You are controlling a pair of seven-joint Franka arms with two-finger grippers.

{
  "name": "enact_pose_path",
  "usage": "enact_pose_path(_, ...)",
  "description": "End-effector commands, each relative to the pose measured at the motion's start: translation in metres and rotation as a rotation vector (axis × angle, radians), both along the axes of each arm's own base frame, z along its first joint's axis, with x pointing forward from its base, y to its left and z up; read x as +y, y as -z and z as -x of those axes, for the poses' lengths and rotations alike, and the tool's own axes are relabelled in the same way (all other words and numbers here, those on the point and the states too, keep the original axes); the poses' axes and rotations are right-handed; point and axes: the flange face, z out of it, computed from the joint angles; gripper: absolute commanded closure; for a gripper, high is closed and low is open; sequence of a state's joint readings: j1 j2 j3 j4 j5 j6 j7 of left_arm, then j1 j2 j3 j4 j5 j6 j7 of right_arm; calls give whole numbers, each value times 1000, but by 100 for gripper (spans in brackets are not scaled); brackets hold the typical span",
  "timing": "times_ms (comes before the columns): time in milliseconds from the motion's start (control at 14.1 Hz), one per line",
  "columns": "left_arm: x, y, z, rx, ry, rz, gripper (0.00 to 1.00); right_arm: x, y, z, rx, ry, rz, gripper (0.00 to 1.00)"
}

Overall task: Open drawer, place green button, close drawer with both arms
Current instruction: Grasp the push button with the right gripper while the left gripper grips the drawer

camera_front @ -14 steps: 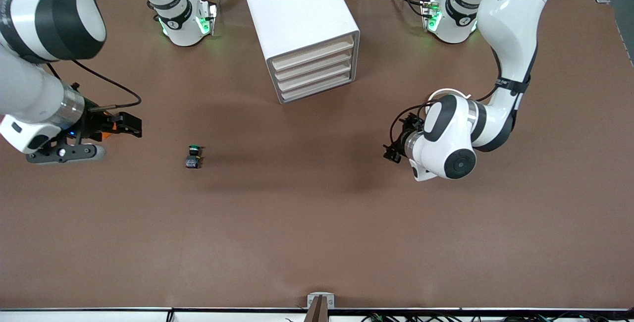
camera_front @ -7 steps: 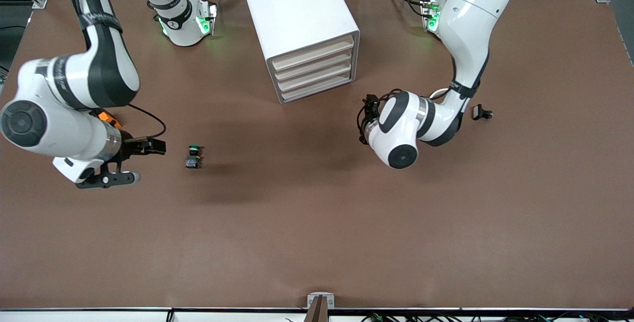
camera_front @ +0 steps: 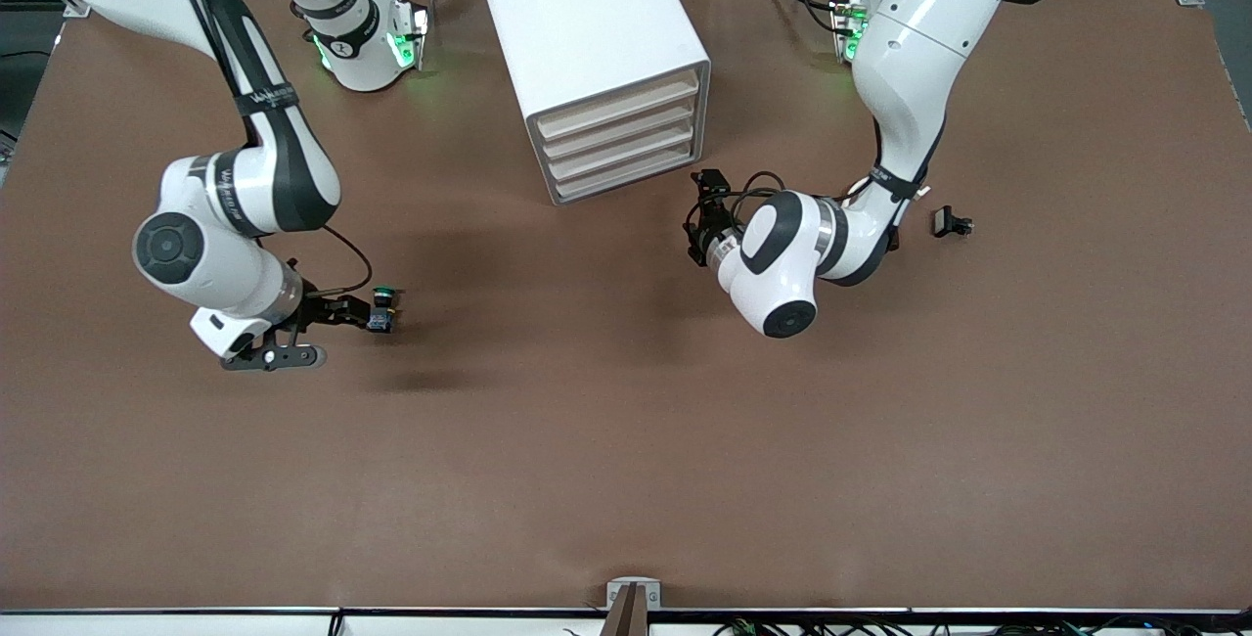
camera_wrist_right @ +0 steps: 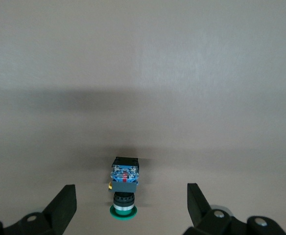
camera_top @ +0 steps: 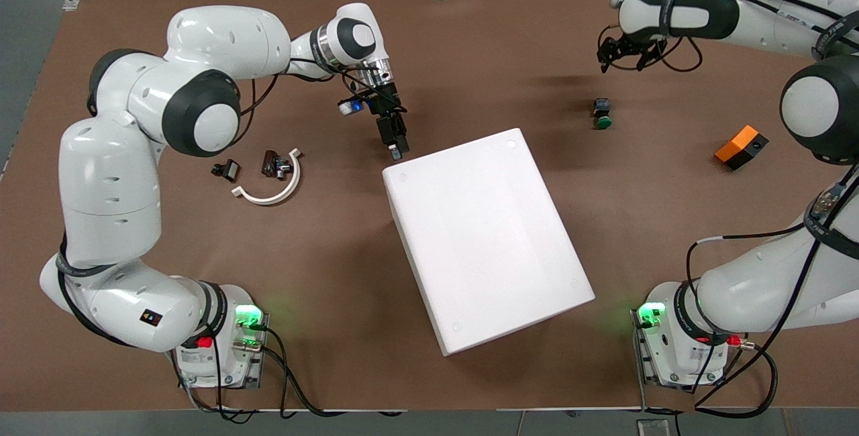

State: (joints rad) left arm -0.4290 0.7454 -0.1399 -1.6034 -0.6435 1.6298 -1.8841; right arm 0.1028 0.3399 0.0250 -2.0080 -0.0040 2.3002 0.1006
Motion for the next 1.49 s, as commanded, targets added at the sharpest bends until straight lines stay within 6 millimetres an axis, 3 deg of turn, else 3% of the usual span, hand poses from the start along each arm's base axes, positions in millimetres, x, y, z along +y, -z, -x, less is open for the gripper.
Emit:
enact_pose_path(0,-13,2,-7,39,-42,53,0,1,6,18,-8,33,11,0)
enact_pose_path(142,-27,-7,-20,31,-71,96,0,2,22,27,-32,29,6,0)
enact_pose_path(354,-34,-11,-21,42,-95,117,0,2,45,37,-62,44,-7,0)
enact_pose_path(638,-62,7,6,74,-61,71,0,26,54,40,-49,84,-2,0)
enact_pose_path(850,-74,12,16,116,-94,-19,0,26,65,36,-58,77,2,0)
enact_pose_path(1204,-87,18,27,173,-124,6,0,16,75,30,-53,80,4,0)
enact_pose_path(1417,-102,28,51,205,-105,-31,17,15,90,26,-37,81,9,0)
